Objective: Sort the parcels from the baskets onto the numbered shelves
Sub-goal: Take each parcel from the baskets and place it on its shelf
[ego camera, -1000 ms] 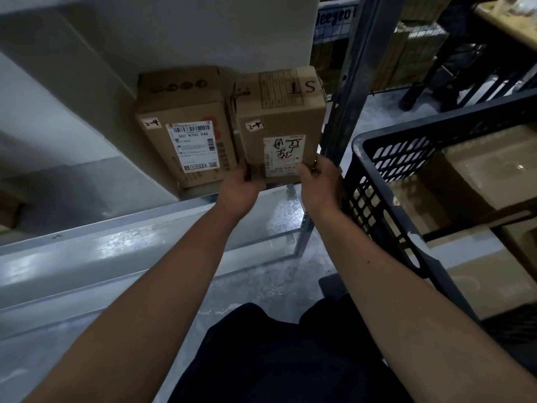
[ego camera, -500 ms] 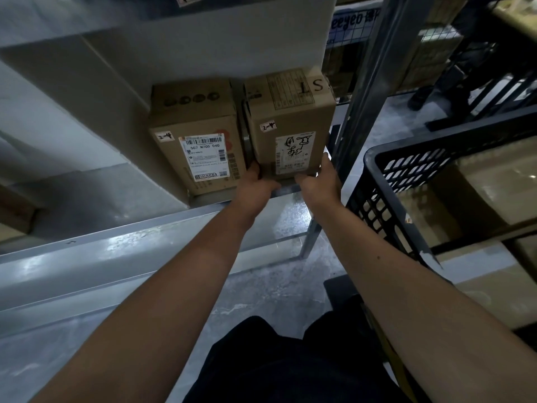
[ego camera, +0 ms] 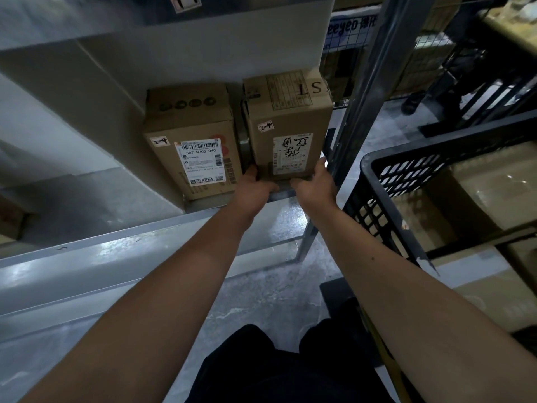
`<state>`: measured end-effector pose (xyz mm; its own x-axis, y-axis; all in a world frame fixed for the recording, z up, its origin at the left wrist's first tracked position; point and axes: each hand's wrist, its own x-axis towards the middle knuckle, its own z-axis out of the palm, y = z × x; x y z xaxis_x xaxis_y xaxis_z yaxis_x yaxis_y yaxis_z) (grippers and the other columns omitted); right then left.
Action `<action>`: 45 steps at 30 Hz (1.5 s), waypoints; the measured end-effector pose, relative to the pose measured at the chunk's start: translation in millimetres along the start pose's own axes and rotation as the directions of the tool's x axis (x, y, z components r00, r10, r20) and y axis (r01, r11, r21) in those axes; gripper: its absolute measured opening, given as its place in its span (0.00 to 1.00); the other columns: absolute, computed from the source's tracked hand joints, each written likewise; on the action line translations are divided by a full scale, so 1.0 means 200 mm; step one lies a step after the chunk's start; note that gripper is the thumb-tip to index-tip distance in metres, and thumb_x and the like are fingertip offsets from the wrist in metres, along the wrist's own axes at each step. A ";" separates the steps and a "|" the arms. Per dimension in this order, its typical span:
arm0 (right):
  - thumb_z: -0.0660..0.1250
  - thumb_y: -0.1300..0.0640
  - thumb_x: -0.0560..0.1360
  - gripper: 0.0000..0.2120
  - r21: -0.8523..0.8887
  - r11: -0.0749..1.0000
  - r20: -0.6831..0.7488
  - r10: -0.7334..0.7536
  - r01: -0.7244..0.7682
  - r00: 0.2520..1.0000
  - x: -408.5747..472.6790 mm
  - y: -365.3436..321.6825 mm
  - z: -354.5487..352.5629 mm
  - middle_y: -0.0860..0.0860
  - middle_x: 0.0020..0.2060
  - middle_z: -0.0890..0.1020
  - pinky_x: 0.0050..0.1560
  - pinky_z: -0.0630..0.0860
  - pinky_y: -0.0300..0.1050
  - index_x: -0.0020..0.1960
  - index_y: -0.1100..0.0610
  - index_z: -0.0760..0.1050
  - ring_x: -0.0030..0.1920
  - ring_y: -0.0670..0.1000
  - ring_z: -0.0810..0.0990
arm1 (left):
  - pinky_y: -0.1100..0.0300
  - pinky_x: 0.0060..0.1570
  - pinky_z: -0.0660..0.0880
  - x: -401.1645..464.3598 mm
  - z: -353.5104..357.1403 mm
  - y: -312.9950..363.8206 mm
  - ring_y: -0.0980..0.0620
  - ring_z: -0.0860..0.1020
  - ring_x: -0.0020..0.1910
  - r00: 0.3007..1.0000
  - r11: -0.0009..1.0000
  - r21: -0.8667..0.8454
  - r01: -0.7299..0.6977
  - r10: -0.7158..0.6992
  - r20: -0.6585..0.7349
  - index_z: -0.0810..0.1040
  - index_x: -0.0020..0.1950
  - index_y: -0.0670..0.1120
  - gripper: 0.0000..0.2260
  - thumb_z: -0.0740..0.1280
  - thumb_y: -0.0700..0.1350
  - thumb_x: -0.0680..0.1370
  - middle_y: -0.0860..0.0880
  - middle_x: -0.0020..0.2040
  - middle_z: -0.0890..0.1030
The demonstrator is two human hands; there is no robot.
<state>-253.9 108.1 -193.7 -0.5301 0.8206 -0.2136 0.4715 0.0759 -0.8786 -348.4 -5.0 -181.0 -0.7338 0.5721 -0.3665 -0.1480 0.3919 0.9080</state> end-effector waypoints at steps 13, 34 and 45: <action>0.68 0.62 0.77 0.18 -0.361 0.900 0.223 -0.172 0.245 0.960 -0.31 -0.05 -0.11 0.55 0.62 0.80 0.60 0.71 0.43 0.67 0.58 0.76 0.63 0.54 0.77 | 0.56 0.64 0.73 -0.26 -0.08 -0.07 0.45 0.75 0.69 0.983 0.793 0.583 -0.177 0.173 0.064 0.71 0.78 0.50 0.25 0.68 0.46 0.80 0.46 0.72 0.76; 0.70 0.59 0.80 0.17 -0.506 0.831 -0.070 -0.306 0.231 0.950 -0.76 -0.37 -0.70 0.54 0.60 0.80 0.59 0.68 0.40 0.69 0.58 0.78 0.62 0.53 0.76 | 0.54 0.64 0.75 -0.59 0.04 0.56 0.49 0.76 0.67 0.684 0.387 0.579 -0.718 0.542 0.488 0.75 0.74 0.52 0.23 0.71 0.50 0.79 0.49 0.70 0.78; 0.69 0.56 0.78 0.24 -0.413 0.899 -0.390 -0.029 -0.146 0.920 -0.90 -0.10 -1.15 0.53 0.66 0.78 0.67 0.72 0.44 0.74 0.56 0.75 0.66 0.53 0.77 | 0.49 0.67 0.75 -0.61 0.64 0.71 0.50 0.75 0.69 0.430 0.235 0.361 -0.903 0.497 0.754 0.75 0.75 0.52 0.24 0.69 0.51 0.78 0.51 0.70 0.77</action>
<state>-5.4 89.1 -38.3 -0.2269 0.9739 -0.0043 0.7927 0.1821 -0.5818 -196.0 72.7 -33.4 0.1106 0.9839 0.1406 0.8667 -0.1647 0.4708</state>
